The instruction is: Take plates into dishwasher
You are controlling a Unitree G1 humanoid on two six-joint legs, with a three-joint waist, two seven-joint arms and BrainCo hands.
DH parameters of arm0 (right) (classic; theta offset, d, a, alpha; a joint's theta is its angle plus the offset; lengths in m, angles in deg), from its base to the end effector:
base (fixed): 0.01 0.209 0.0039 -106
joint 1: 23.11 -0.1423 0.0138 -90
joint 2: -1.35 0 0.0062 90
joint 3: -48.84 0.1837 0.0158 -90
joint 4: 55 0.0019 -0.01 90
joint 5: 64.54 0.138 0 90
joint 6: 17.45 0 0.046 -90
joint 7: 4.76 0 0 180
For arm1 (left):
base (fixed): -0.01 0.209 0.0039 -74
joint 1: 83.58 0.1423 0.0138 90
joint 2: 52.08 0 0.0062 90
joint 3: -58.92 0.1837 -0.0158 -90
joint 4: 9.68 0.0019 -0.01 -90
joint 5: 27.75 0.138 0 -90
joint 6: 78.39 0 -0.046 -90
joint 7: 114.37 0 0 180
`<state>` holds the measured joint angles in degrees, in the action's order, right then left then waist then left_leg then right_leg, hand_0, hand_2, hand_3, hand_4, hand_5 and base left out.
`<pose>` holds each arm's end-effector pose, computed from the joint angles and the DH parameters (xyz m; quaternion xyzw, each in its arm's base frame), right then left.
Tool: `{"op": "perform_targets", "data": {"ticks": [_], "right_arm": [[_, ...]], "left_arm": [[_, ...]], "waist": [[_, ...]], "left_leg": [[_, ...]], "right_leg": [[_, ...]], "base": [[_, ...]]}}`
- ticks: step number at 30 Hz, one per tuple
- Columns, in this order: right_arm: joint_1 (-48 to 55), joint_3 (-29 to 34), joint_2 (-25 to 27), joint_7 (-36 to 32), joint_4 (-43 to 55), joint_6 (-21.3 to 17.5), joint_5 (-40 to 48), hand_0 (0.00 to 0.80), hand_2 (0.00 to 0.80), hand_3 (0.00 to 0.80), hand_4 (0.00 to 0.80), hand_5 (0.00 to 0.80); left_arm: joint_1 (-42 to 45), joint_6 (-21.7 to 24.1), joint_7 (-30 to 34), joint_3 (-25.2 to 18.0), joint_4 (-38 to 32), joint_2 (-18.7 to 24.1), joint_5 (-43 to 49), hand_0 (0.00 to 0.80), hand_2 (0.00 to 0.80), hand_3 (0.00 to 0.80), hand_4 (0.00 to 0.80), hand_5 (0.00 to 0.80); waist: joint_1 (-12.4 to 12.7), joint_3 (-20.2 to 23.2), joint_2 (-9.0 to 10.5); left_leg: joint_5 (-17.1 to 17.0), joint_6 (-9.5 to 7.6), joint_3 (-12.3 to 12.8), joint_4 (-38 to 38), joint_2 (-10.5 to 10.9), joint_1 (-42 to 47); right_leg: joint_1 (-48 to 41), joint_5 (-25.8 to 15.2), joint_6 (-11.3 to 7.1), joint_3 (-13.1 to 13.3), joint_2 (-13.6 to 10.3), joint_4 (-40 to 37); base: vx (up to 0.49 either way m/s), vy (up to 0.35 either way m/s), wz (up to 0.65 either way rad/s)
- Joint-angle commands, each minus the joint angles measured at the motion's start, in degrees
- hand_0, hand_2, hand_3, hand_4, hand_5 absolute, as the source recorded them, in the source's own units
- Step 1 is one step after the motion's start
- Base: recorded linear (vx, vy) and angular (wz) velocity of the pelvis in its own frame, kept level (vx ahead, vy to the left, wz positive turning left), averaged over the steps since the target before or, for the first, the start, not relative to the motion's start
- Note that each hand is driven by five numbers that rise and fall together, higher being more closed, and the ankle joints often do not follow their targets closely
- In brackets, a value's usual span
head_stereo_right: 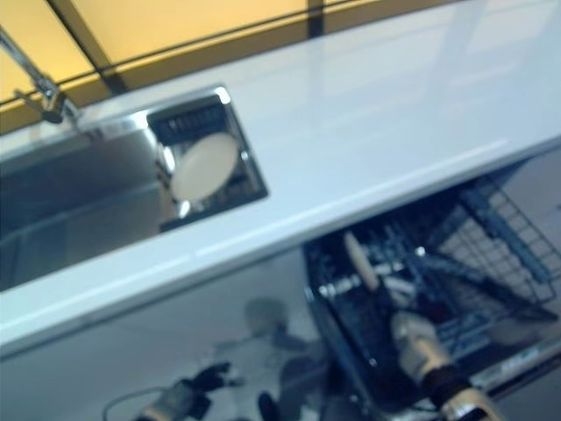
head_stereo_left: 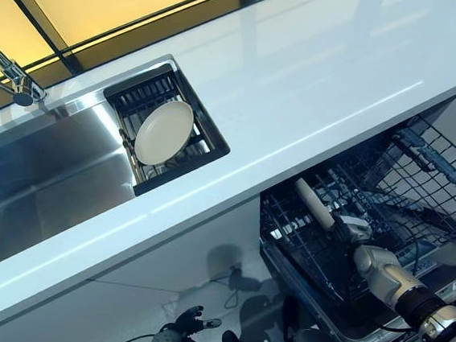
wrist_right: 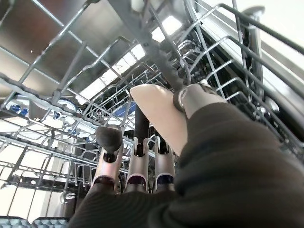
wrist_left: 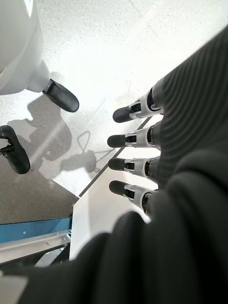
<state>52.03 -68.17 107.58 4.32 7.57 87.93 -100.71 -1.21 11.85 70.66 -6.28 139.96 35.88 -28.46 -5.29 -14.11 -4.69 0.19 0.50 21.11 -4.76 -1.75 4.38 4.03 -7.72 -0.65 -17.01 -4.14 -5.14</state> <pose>0.2313 -0.2264 0.0083 -0.6432 0.1576 0.0456 0.7479 0.1428 0.1870 -0.0957 0.2005 0.4550 -0.1628 0.8522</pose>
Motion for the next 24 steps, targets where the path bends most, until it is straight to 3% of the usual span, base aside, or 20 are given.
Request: {"op": "perform_targets", "data": {"ticks": [1,20,21,22,24], "right_arm": [[-2.21,-3.71,-1.22,-2.48,-2.93,1.99,-4.51,0.8,0.8,0.8,0.8,0.8],[-1.88,-4.3,-1.29,-2.24,-2.46,3.56,-3.24,0.8,0.8,0.8,0.8,0.8],[-1.8,-4.11,-1.45,-1.94,-2.6,3.78,-3.19,0.555,0.555,0.555,0.555,0.555],[-1.64,-4.05,-1.63,-1.46,-2.77,3.86,-3.09,0.0,0.0,0.0,0.0,0.0],[-1.78,-3.96,-1.63,-1.74,-2.6,4.16,-2.9,0.0,0.0,0.0,0.0,0.0]], "left_arm": [[-3.24,-0.18,0.61,1.17,0.07,1.47,2.69,0.0,0.0,0.0,0.0,0.0],[-3.93,-0.67,0.81,0.69,0.5,1.34,3.18,0.0,0.0,0.0,0.0,0.0],[-3.98,-0.72,0.85,0.63,0.58,1.32,3.29,0.0,0.0,0.0,0.0,0.0],[-3.97,-0.63,0.9,0.5,0.75,1.27,3.47,0.0,0.0,0.0,0.0,0.0],[-3.97,-0.66,0.78,0.54,0.74,1.27,3.32,0.0,0.0,0.0,0.0,0.0]], "waist": [[0.59,-1.19,3.31],[0.82,-1.02,3.68],[0.84,-0.95,3.71],[0.84,-0.89,3.71],[0.81,-0.97,3.7]], "left_leg": [[1.07,0.99,-0.22,-0.24,-0.81,-2.92],[1.14,0.84,-0.47,-0.24,-0.98,-2.96],[1.16,0.8,-0.5,-0.24,-0.94,-2.95],[1.15,0.82,-0.47,-0.24,-0.95,-2.94],[1.17,0.82,-0.38,-0.24,-0.94,-2.89]], "right_leg": [[-4.81,9.55,-1.43,0.13,2.99,0.23],[-4.9,9.38,-1.59,-0.04,3.01,0.17],[-4.92,9.39,-1.58,-0.03,3.04,0.17],[-4.91,9.36,-1.59,-0.03,3.03,0.17],[-4.9,9.32,-1.61,-0.08,3.03,0.16]], "base": [[0.0,0.0,0.0],[0.0,0.0,0.0],[0.0,0.0,0.0],[0.0,0.0,0.0],[0.0,0.0,0.0]]}}
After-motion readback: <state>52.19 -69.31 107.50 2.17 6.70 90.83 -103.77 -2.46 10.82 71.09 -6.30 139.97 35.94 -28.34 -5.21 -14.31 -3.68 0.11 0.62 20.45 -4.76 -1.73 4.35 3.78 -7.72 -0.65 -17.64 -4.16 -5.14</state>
